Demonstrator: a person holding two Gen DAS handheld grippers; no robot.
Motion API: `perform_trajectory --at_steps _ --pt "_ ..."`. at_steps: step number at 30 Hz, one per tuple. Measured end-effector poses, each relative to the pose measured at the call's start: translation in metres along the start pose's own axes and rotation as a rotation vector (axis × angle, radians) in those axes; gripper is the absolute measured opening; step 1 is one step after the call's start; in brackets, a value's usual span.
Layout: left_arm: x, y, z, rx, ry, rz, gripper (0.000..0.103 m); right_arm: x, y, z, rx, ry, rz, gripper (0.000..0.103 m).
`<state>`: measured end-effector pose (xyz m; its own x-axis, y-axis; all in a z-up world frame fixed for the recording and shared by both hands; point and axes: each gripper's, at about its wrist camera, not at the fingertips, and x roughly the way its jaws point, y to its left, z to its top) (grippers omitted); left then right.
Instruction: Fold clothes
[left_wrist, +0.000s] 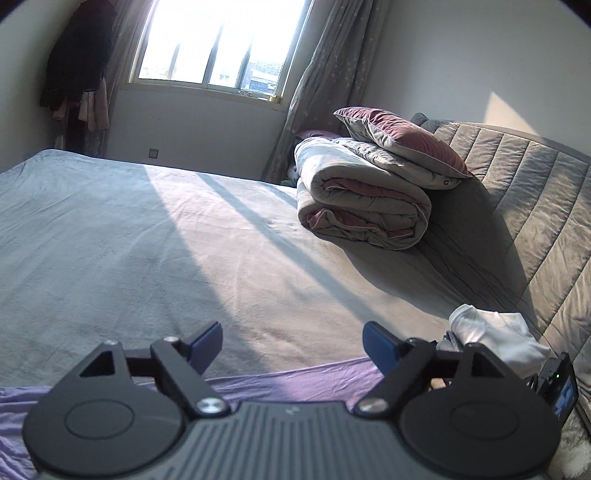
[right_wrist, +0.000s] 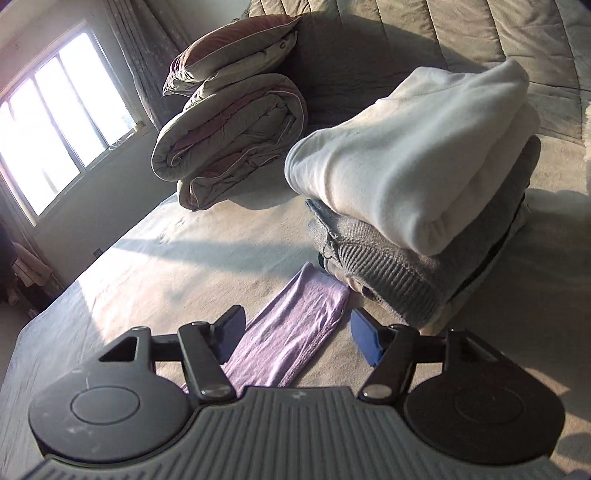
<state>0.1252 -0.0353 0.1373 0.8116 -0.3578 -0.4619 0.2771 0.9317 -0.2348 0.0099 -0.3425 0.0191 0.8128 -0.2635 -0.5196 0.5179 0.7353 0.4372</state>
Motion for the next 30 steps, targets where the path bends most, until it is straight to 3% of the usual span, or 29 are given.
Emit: perform_trajectory --at_steps 8,11,15,17,22,30 --pt "-0.082 -0.001 -0.015 0.060 0.039 0.136 0.093 -0.069 -0.002 0.029 -0.061 -0.030 0.041 0.074" --pt "-0.107 0.002 -0.027 0.033 0.078 0.172 0.095 -0.095 0.005 0.042 -0.097 -0.050 0.060 0.081" --pt "-0.133 -0.001 -0.046 0.049 0.119 0.198 0.097 -0.131 0.006 0.044 -0.154 -0.068 0.086 0.098" --pt "-0.144 -0.004 -0.056 0.058 0.122 0.217 0.099 -0.140 0.009 0.045 -0.175 -0.072 0.101 0.101" --pt "-0.162 -0.003 -0.076 0.053 0.150 0.240 0.102 -0.149 0.020 0.044 -0.242 -0.047 0.143 0.103" --pt "-0.171 0.023 -0.101 -0.009 0.161 0.281 0.102 -0.126 0.054 0.030 -0.338 0.041 0.242 0.103"
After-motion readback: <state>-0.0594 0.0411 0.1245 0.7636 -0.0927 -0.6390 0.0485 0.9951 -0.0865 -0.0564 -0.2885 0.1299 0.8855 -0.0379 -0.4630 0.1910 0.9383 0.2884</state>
